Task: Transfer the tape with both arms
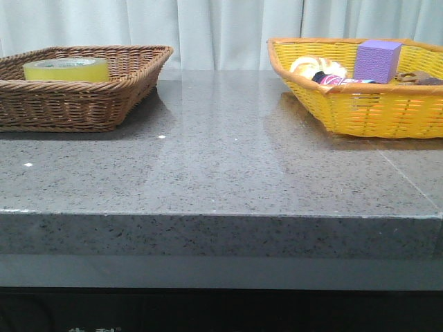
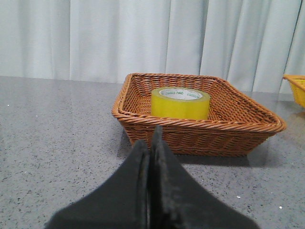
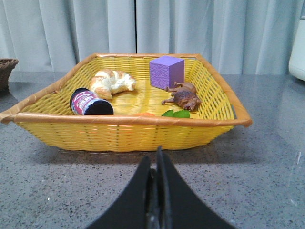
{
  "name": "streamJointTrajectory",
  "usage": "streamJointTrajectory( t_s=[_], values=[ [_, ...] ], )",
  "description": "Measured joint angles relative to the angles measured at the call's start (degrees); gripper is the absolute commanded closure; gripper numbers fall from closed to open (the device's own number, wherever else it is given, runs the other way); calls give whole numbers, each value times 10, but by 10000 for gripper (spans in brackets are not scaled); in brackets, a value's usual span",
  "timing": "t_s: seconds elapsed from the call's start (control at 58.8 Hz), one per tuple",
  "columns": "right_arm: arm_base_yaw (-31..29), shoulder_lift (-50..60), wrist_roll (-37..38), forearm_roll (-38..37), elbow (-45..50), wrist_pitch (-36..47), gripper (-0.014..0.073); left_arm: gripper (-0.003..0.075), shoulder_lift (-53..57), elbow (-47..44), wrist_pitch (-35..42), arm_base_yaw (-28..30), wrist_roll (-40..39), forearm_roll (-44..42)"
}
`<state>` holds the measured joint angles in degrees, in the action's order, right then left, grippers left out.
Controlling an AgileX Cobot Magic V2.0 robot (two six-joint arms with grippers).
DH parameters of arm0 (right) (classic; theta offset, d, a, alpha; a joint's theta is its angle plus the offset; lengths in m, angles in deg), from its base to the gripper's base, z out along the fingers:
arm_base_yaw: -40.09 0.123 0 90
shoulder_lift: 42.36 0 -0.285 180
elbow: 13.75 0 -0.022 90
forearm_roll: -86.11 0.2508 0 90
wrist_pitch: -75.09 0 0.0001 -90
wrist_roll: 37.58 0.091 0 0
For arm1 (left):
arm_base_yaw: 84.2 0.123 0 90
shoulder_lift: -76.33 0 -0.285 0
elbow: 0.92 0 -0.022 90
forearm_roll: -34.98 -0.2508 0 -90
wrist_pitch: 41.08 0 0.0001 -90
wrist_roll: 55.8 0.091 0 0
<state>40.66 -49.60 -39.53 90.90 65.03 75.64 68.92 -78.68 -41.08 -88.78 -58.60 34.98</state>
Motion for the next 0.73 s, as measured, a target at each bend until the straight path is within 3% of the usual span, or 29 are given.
streamJointTrajectory(
  t_s=[0.732],
  values=[
    [0,0,6,-1,0,5,662,740,0,0,0,0,0,0]
  ],
)
